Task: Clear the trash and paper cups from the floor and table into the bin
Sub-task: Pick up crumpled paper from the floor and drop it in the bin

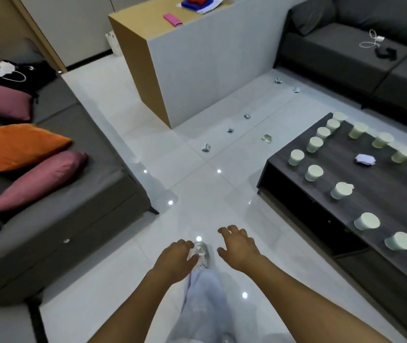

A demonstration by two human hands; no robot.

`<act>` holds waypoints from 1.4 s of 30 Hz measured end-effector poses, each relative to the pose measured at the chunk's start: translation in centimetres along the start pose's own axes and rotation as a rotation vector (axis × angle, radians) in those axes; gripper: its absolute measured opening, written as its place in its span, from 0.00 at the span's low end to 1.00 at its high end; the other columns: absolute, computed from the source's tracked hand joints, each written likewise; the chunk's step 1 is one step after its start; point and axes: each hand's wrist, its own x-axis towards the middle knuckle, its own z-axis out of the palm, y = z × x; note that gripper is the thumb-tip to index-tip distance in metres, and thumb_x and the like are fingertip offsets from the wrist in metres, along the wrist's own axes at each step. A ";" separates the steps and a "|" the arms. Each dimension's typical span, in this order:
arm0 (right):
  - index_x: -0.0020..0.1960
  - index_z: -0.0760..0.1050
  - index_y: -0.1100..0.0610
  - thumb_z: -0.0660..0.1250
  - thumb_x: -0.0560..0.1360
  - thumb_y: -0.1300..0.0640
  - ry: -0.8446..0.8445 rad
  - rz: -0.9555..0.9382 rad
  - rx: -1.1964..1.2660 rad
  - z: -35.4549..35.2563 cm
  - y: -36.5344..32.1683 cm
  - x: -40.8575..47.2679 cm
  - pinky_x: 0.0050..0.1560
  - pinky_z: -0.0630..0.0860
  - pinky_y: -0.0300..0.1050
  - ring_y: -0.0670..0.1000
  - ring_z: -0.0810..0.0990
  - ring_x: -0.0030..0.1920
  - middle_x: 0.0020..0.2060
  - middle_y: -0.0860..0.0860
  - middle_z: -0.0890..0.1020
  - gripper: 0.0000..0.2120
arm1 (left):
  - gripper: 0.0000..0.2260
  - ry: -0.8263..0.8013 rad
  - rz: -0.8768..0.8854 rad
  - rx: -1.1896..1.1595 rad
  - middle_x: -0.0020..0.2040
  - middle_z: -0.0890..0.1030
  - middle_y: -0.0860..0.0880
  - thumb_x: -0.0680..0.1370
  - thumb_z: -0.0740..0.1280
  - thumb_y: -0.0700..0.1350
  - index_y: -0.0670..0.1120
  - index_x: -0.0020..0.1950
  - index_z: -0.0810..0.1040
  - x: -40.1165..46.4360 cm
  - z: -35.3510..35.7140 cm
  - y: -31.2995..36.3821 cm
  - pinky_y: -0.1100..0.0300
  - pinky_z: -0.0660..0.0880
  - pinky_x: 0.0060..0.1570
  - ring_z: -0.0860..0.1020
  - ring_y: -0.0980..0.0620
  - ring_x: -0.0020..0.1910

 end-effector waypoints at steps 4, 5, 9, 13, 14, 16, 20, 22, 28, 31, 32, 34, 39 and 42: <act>0.73 0.59 0.52 0.59 0.79 0.49 0.018 0.072 0.021 -5.4 0.1 9.3 0.62 0.67 0.53 0.57 0.66 0.66 0.69 0.54 0.65 0.24 | 0.21 -0.018 0.027 -0.001 0.68 0.72 0.51 0.80 0.57 0.57 0.50 0.70 0.67 9.7 -5.9 -0.8 0.62 0.66 0.63 0.71 0.52 0.65; 0.73 0.59 0.53 0.59 0.79 0.49 0.021 0.092 0.028 -7.0 -0.1 11.6 0.62 0.67 0.53 0.57 0.65 0.66 0.69 0.54 0.65 0.24 | 0.20 -0.018 0.033 0.003 0.68 0.72 0.51 0.80 0.57 0.56 0.50 0.70 0.67 12.1 -7.6 -1.0 0.62 0.66 0.63 0.71 0.52 0.65; 0.74 0.59 0.53 0.59 0.79 0.50 0.048 0.120 0.062 -13.1 -0.8 19.7 0.62 0.67 0.53 0.57 0.65 0.67 0.70 0.54 0.64 0.25 | 0.20 -0.021 0.059 0.055 0.67 0.72 0.49 0.81 0.57 0.56 0.48 0.69 0.68 20.8 -14.6 -1.5 0.59 0.67 0.63 0.71 0.50 0.64; 0.74 0.59 0.53 0.59 0.79 0.50 0.053 0.145 0.089 -17.7 -0.8 26.3 0.62 0.68 0.52 0.57 0.65 0.66 0.70 0.54 0.64 0.25 | 0.20 -0.040 0.075 0.044 0.66 0.72 0.48 0.81 0.56 0.55 0.48 0.70 0.67 27.7 -20.2 -1.6 0.56 0.67 0.64 0.70 0.49 0.65; 0.74 0.59 0.53 0.59 0.79 0.50 0.041 0.157 0.090 -18.6 -0.7 27.9 0.62 0.68 0.52 0.57 0.65 0.66 0.70 0.54 0.65 0.25 | 0.20 -0.049 0.078 0.040 0.66 0.72 0.48 0.81 0.56 0.55 0.48 0.69 0.67 29.4 -21.3 -1.6 0.56 0.67 0.64 0.70 0.49 0.65; 0.74 0.59 0.53 0.59 0.79 0.51 0.014 0.179 0.099 -20.2 -0.2 31.3 0.62 0.68 0.52 0.57 0.65 0.66 0.70 0.54 0.65 0.25 | 0.20 -0.071 0.077 0.033 0.66 0.71 0.49 0.81 0.56 0.55 0.48 0.70 0.67 32.9 -23.4 -1.5 0.58 0.67 0.63 0.70 0.50 0.65; 0.73 0.60 0.52 0.60 0.78 0.50 0.006 0.195 0.120 -23.8 1.5 39.3 0.61 0.69 0.52 0.58 0.66 0.65 0.69 0.54 0.65 0.25 | 0.21 -0.102 0.070 0.031 0.66 0.71 0.48 0.81 0.56 0.55 0.48 0.70 0.66 41.1 -27.5 -1.4 0.58 0.67 0.63 0.69 0.49 0.65; 0.73 0.60 0.52 0.60 0.78 0.51 0.012 0.201 0.138 -25.9 2.3 43.7 0.60 0.69 0.52 0.58 0.66 0.65 0.69 0.54 0.65 0.25 | 0.21 -0.112 0.061 0.035 0.67 0.71 0.48 0.81 0.56 0.55 0.47 0.70 0.66 45.5 -29.8 -1.1 0.58 0.67 0.64 0.69 0.49 0.66; 0.72 0.61 0.54 0.60 0.78 0.52 -0.007 0.212 0.144 -33.1 4.2 55.9 0.61 0.70 0.53 0.58 0.67 0.65 0.68 0.56 0.66 0.24 | 0.20 -0.101 0.022 0.040 0.66 0.72 0.46 0.81 0.57 0.54 0.47 0.70 0.68 57.9 -37.2 -0.2 0.57 0.67 0.63 0.70 0.48 0.65; 0.72 0.61 0.55 0.60 0.78 0.53 -0.010 0.240 0.167 -35.9 4.4 60.7 0.60 0.70 0.53 0.58 0.67 0.65 0.68 0.56 0.65 0.24 | 0.20 -0.107 0.002 0.035 0.65 0.73 0.46 0.81 0.57 0.54 0.46 0.69 0.68 63.0 -40.7 -0.3 0.57 0.67 0.62 0.71 0.47 0.64; 0.73 0.61 0.55 0.61 0.78 0.53 -0.018 0.247 0.177 -36.6 4.4 62.1 0.60 0.70 0.53 0.58 0.67 0.65 0.69 0.56 0.65 0.25 | 0.20 -0.114 0.003 0.035 0.65 0.73 0.46 0.81 0.58 0.54 0.46 0.69 0.68 64.6 -41.7 -0.5 0.57 0.67 0.61 0.71 0.47 0.64; 0.72 0.60 0.54 0.60 0.78 0.52 -0.034 0.271 0.206 -37.6 4.6 65.2 0.60 0.71 0.53 0.58 0.67 0.65 0.69 0.56 0.65 0.25 | 0.19 -0.134 0.008 0.037 0.66 0.72 0.46 0.80 0.58 0.54 0.47 0.69 0.69 68.0 -43.6 -0.9 0.58 0.67 0.61 0.70 0.48 0.65; 0.73 0.60 0.54 0.61 0.78 0.52 -0.021 0.390 0.298 -39.1 5.2 72.8 0.59 0.71 0.53 0.59 0.67 0.64 0.69 0.56 0.65 0.25 | 0.19 -0.206 0.070 0.077 0.66 0.73 0.45 0.80 0.59 0.52 0.47 0.69 0.69 77.5 -48.2 -2.1 0.57 0.67 0.60 0.72 0.46 0.64; 0.73 0.60 0.54 0.61 0.78 0.52 -0.006 0.480 0.375 -39.6 4.9 77.2 0.60 0.71 0.54 0.58 0.67 0.65 0.69 0.56 0.64 0.25 | 0.19 -0.242 0.139 0.155 0.62 0.75 0.44 0.80 0.59 0.52 0.45 0.68 0.70 83.5 -50.7 -3.0 0.58 0.68 0.57 0.73 0.46 0.61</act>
